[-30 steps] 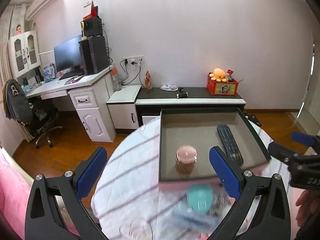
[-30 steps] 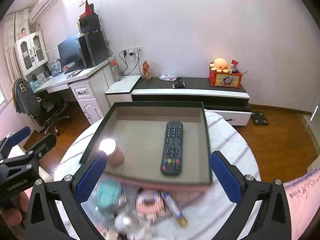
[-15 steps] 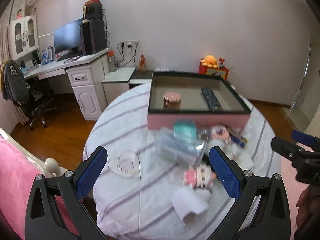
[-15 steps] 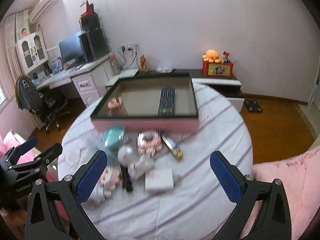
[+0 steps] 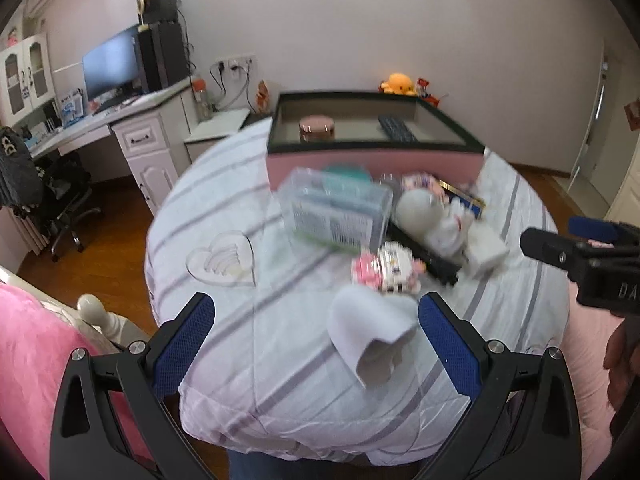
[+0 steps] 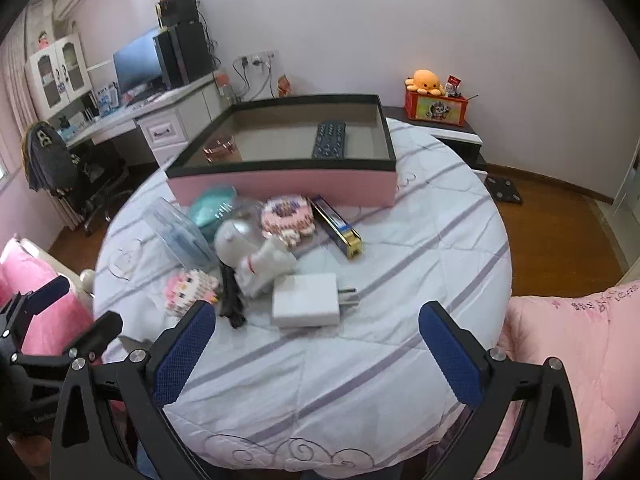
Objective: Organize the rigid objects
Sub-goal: 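Withdraw both tools from the box back over the table, then grasp the white plug part with left tool while right tool grasps the white charger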
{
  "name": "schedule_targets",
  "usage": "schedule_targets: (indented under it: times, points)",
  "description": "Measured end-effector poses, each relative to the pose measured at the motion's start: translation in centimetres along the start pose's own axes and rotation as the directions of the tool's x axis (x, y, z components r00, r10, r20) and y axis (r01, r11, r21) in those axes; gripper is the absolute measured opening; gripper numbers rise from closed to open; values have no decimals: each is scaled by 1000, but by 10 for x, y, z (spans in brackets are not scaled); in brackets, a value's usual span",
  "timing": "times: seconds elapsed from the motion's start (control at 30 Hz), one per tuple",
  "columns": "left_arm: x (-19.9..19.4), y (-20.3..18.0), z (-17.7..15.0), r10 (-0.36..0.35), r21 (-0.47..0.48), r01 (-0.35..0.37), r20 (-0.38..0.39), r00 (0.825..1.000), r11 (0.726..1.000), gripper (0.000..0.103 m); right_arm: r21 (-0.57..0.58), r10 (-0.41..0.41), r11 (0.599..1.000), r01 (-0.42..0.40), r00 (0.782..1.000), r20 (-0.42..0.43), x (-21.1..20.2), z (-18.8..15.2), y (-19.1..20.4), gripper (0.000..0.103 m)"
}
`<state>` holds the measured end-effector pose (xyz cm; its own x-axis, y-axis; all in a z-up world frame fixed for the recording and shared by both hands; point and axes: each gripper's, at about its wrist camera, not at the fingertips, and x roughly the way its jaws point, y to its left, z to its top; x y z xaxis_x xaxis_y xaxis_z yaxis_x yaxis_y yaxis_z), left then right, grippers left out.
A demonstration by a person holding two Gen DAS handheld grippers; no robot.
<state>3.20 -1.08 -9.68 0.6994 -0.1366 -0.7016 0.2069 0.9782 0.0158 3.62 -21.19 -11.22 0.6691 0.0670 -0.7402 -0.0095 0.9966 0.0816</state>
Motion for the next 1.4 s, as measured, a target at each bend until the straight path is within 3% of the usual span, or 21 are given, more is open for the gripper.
schedule_targets:
  times: [0.17, 0.27, 0.47, 0.63, 0.73, 0.9, 1.07, 1.13, 1.4]
  points:
    - [10, -4, -7, -68, -31, 68, -11, 998, 997, 103, 8, -5, 1000, 5, 999, -45, 16, -4, -3, 97]
    - [16, -9, -10, -57, -17, 56, -32, 998, 998, 103, 7, -3, 1000, 4, 998, -59, 22, -6, -2, 97]
    - [40, -6, -15, -66, -76, 61, -73, 995, 995, 103, -2, -9, 1000, 9, 996, -83, 36, -7, 0, 96]
    - [55, -10, -18, -63, -60, 59, -84, 994, 996, 93, 6, -11, 1000, 12, 994, -108, 48, -7, -3, 87]
    - [55, -11, -17, -67, -45, 63, -76, 995, 997, 81, 12, 4, 1000, -3, 993, -117, 55, -6, -4, 85]
    - [57, -6, -11, -126, -53, 123, -68, 990, 991, 65, 10, 10, 1000, -9, 992, -128, 67, -4, -2, 85]
    - [59, -4, -11, -161, -57, 157, -57, 985, 986, 62, -19, -30, 999, 28, 993, -117, 77, -2, 1, 77]
    - [58, -1, -11, -184, -69, 181, -50, 982, 981, 61, -29, -49, 999, 46, 993, -104, 77, -2, 1, 67]
    - [53, 5, -8, -200, -86, 195, -49, 979, 977, 61, -16, -36, 999, 35, 995, -97, 71, -4, -2, 67]
